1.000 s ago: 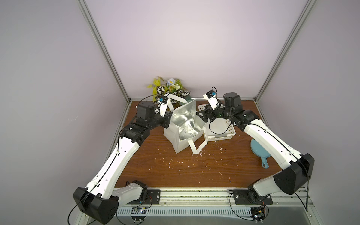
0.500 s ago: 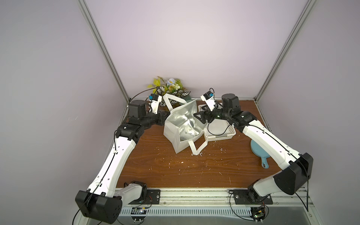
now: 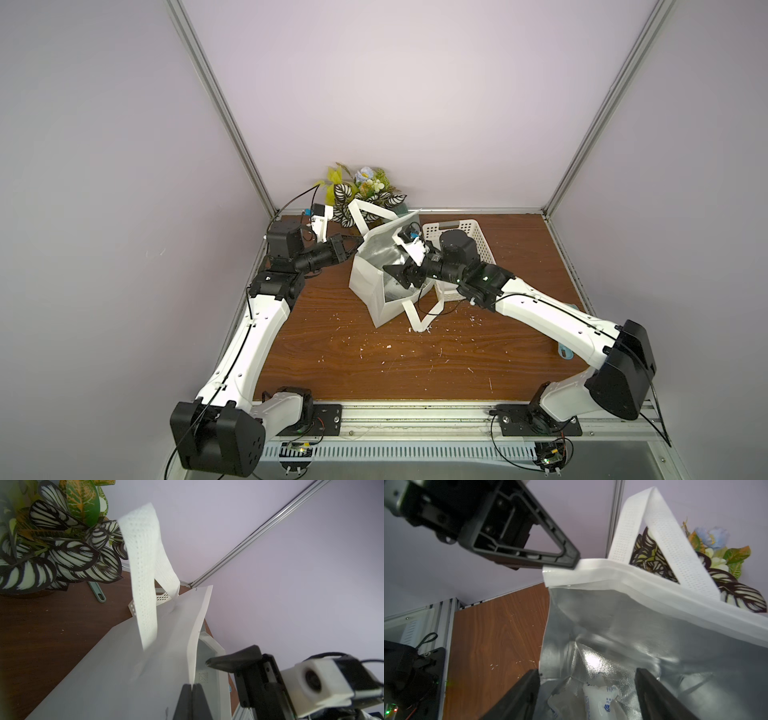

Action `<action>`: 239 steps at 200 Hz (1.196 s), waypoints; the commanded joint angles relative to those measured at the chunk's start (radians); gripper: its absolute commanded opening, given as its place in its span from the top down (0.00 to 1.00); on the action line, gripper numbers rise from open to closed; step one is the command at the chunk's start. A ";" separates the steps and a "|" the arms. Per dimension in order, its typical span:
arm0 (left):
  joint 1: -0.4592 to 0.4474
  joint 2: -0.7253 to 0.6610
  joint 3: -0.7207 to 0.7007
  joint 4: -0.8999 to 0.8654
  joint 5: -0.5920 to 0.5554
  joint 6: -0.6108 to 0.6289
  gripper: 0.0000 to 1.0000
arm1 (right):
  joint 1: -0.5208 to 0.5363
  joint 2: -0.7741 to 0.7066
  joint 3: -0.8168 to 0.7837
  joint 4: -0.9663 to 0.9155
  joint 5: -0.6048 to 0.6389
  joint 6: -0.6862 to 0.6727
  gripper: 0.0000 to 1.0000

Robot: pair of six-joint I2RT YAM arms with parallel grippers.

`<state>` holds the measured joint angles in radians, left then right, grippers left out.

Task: Place the ice pack in the delivery bag
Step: Tear off the adhesive seal from the delivery bag.

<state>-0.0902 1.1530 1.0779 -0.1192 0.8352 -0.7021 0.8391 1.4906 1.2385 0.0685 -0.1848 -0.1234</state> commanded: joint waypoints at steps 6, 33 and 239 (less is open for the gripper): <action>0.015 -0.007 -0.005 0.086 0.036 -0.082 1.00 | 0.032 -0.004 0.030 0.174 0.141 -0.102 0.29; 0.019 -0.006 -0.026 0.122 0.050 -0.134 1.00 | 0.094 0.001 -0.031 0.317 0.251 -0.224 0.33; 0.035 0.002 -0.097 0.192 0.076 -0.271 1.00 | 0.213 0.192 -0.013 0.616 0.461 -0.652 0.54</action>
<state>-0.0708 1.1584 0.9863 0.0345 0.8906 -0.9665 1.0416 1.6707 1.1858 0.6319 0.2516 -0.7456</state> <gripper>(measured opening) 0.050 0.477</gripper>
